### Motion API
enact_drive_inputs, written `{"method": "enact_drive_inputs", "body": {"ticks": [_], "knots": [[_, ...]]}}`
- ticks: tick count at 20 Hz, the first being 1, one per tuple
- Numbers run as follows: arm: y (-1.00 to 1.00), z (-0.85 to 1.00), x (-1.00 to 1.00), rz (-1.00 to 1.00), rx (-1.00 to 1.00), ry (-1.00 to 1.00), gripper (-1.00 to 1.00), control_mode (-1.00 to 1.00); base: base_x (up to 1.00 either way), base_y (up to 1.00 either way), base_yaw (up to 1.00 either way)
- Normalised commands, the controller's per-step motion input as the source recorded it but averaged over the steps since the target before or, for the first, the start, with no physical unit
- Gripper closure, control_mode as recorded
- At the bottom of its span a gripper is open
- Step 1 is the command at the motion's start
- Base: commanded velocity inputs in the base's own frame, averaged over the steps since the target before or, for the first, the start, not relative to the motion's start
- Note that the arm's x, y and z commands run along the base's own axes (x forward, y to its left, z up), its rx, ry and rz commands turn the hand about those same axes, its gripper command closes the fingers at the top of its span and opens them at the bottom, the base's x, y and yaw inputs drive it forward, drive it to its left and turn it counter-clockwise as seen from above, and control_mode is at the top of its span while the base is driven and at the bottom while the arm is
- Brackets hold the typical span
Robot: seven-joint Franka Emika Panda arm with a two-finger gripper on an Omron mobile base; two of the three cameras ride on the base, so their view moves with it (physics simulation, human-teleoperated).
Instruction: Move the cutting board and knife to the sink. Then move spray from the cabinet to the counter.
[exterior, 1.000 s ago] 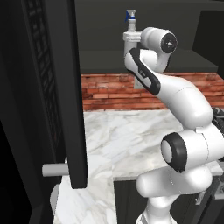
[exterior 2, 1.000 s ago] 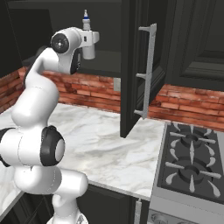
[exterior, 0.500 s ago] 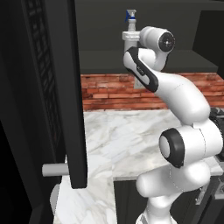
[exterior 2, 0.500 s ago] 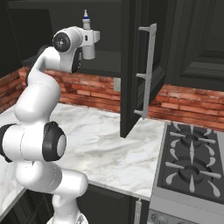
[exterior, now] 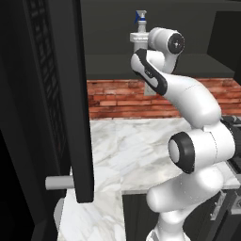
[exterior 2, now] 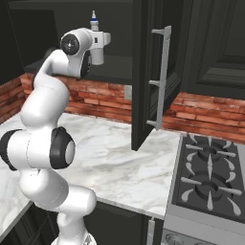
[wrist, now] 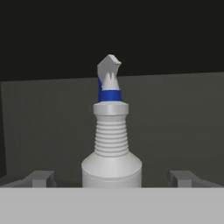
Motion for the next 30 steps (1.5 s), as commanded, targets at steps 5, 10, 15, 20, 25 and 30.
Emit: {"method": "enact_drive_inputs", "body": {"ticks": [5, 10, 15, 20, 25, 30], "knots": [[0.00, 0.00, 0.21, 0.00, 0.00, 0.00, -1.00, -1.00, 0.00, 0.00, 0.00], [0.00, 0.00, 0.17, 0.00, 0.00, 0.00, -1.00, -1.00, 0.00, 0.00, 0.00], [0.00, -0.03, 0.06, 0.00, 0.00, 0.00, -1.00, -1.00, 0.00, 0.00, 0.00], [0.00, -0.04, 0.10, 0.00, 0.00, 0.00, -1.00, -1.00, 0.00, 0.00, 0.00], [0.00, 0.00, 0.05, 0.00, 0.00, 0.00, -1.00, -1.00, 0.00, 0.00, 0.00], [0.00, 0.00, 0.07, 0.00, 0.00, 0.00, -1.00, -1.00, 0.00, 0.00, 0.00]]}}
